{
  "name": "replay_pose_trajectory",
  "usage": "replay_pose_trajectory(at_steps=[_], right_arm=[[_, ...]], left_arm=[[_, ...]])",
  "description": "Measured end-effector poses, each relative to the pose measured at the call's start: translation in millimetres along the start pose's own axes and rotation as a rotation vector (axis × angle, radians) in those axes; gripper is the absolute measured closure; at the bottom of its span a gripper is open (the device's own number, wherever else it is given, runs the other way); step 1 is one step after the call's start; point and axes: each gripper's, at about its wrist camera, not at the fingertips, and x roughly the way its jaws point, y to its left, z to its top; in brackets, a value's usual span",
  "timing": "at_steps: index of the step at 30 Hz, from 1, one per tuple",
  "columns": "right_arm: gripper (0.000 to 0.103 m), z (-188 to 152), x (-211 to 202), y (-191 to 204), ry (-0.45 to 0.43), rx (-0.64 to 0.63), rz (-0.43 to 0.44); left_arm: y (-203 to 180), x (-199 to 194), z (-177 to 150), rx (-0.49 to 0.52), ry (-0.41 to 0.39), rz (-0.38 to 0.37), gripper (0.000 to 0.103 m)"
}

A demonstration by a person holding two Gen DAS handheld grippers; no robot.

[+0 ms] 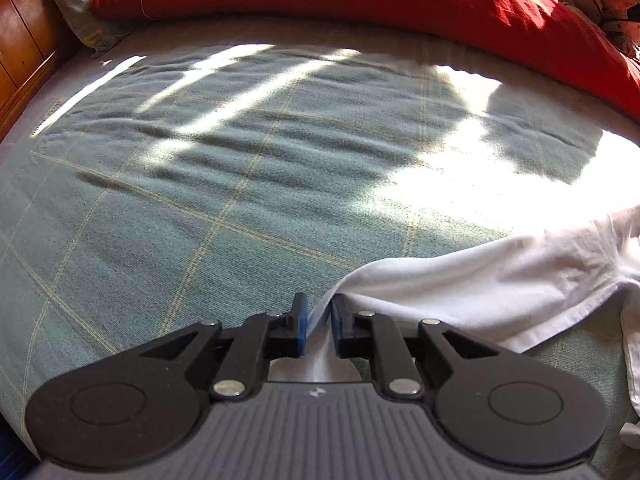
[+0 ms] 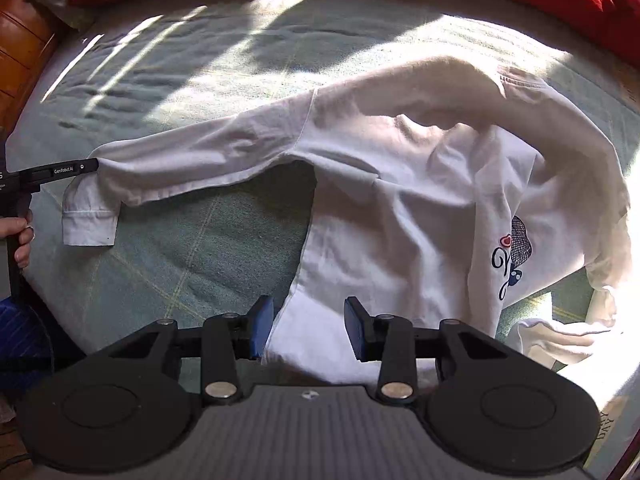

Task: Fold clothes

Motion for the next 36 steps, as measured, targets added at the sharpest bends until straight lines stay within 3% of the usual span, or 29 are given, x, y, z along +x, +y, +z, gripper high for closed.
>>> replay_pose_trajectory(at_steps=[3, 9, 18, 26, 31, 36], right_arm=[[0.059, 0.3, 2.1, 2.4, 0.006, -0.007, 0.002], [0.059, 2.8, 2.5, 9.1, 0.005, -0.021, 0.019], [0.058, 1.2, 10.5, 23.2, 0.024, -0.04, 0.054], [0.058, 8.8, 24.3, 56.0, 0.018, -0.113, 0.093], [0.058, 22.7, 48.7, 104.0, 0.006, -0.195, 0.125], [0.056, 37.3, 98.1, 194.1, 0.016, -0.37, 0.204]], left_arm=[[4.8, -4.7, -6.8, -0.008, 0.001, -0.003, 0.056], [16.1, -19.2, -21.1, -0.031, 0.016, 0.005, 0.039], [32.0, -36.6, -62.1, -0.191, 0.051, -0.047, 0.038], [43.9, -35.6, -102.3, -0.302, 0.014, -0.039, 0.037], [78.5, -29.9, -122.2, -0.392, 0.006, -0.09, 0.037], [122.1, -41.6, -137.6, -0.427, -0.043, -0.064, 0.037]])
